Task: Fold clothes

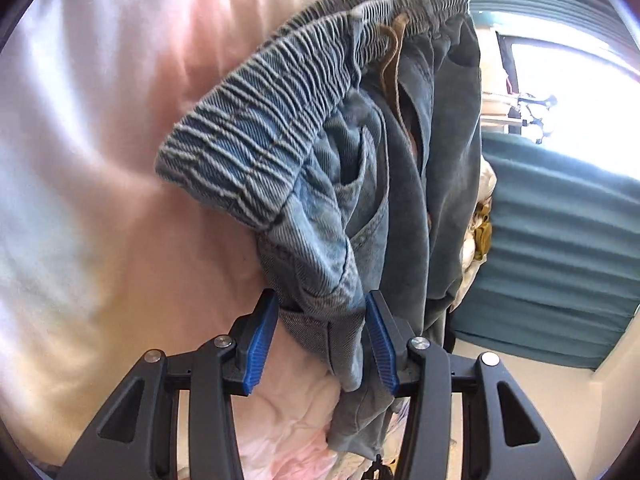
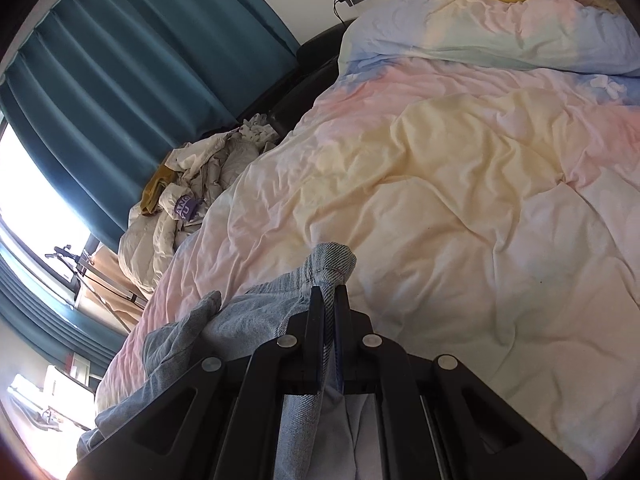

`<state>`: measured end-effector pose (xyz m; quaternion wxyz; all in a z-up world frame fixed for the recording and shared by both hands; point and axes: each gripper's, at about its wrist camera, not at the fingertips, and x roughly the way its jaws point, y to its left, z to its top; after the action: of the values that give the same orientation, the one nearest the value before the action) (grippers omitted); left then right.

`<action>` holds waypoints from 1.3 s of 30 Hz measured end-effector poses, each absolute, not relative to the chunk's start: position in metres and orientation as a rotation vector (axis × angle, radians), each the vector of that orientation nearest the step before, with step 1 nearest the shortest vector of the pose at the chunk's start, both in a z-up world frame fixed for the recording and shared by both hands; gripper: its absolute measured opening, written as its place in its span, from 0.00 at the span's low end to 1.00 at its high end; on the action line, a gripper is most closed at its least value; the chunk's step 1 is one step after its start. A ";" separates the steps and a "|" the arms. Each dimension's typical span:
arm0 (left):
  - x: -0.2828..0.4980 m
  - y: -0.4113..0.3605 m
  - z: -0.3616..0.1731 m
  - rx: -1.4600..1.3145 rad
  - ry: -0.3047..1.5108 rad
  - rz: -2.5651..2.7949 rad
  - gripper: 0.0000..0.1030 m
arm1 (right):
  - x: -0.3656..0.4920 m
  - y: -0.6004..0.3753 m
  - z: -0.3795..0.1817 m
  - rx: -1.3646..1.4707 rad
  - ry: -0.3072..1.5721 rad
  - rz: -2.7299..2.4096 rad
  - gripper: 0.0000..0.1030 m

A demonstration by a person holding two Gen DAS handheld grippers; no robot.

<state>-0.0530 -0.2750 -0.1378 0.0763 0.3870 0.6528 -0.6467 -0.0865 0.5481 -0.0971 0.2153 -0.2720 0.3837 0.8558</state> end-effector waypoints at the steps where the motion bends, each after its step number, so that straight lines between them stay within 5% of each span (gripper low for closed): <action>1: -0.049 -0.276 -0.135 1.115 1.980 -1.938 0.44 | -0.087 0.548 -0.096 -0.750 1.059 2.374 0.03; 9: -0.043 -0.294 -0.147 1.111 2.072 -1.884 0.44 | -0.094 0.541 -0.091 -0.742 0.995 2.394 0.03; 15: -0.052 -0.308 -0.150 1.083 1.962 -1.905 0.44 | -0.103 0.546 -0.103 -0.783 0.975 2.356 0.03; 19: -0.054 -0.318 -0.131 1.030 1.774 -2.000 0.22 | -0.103 0.554 -0.109 -0.784 1.014 2.317 0.03; 29: -0.013 -0.347 -0.070 0.673 1.525 -2.229 0.15 | -0.092 0.551 -0.069 -0.592 1.068 2.415 0.03; 39: 0.016 -0.384 -0.096 0.543 1.729 -2.016 0.14 | -0.063 0.573 -0.052 -0.345 1.261 2.408 0.02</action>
<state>0.0161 -0.3840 -0.0957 0.2138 0.1958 0.6230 -0.7265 -0.0631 0.5729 -0.0525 0.1994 -0.1235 0.4510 0.8611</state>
